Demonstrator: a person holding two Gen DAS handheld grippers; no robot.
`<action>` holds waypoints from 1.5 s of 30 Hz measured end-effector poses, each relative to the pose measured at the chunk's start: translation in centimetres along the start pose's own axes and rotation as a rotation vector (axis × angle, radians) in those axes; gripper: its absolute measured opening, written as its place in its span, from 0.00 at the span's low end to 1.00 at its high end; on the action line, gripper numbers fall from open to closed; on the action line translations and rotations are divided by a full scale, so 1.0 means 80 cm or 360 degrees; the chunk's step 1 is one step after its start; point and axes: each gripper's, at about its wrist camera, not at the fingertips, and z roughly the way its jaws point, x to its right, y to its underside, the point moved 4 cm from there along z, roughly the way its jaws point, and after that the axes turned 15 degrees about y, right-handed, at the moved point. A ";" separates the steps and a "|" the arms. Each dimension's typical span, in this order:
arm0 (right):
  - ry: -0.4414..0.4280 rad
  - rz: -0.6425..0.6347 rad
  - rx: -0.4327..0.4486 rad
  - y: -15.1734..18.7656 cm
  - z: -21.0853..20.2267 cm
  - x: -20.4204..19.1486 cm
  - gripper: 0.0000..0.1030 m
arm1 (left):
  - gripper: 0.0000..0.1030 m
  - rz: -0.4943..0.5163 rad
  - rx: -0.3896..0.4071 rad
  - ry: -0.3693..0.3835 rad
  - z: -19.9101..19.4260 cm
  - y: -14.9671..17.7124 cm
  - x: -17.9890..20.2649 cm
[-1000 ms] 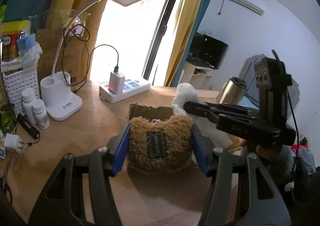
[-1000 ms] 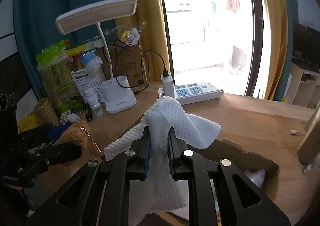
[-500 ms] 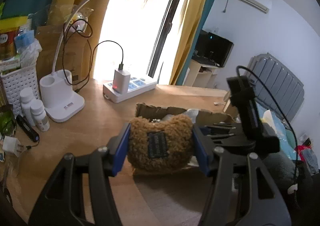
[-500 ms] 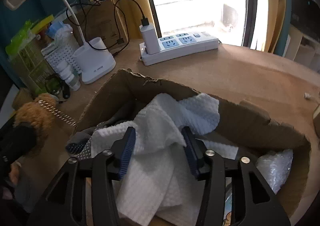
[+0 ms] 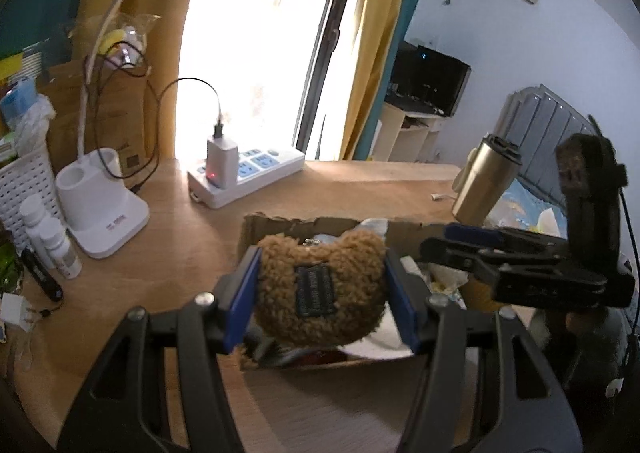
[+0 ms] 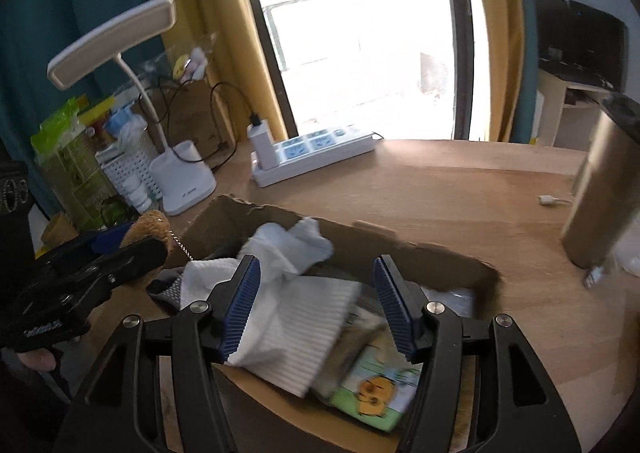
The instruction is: Organize soft objects
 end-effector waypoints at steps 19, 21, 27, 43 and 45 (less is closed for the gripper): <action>0.0028 0.0110 0.0086 0.017 -0.010 0.059 0.61 | 0.85 0.0000 -0.0173 -0.0153 0.076 -0.005 -0.001; 0.0031 0.0113 0.0088 0.018 -0.012 0.059 0.61 | 0.93 0.0016 -0.0161 -0.0165 0.071 -0.007 0.001; 0.0045 0.0106 0.0112 0.020 -0.026 0.052 0.61 | 0.93 0.0021 -0.0091 -0.0160 0.045 -0.011 0.009; 0.0141 0.0068 0.0199 0.036 -0.090 0.036 0.61 | 0.94 0.0078 0.0038 -0.0099 -0.024 -0.002 0.053; 0.0160 0.0067 0.0213 0.039 -0.099 0.035 0.61 | 0.94 0.0091 0.0046 -0.0081 -0.029 -0.001 0.060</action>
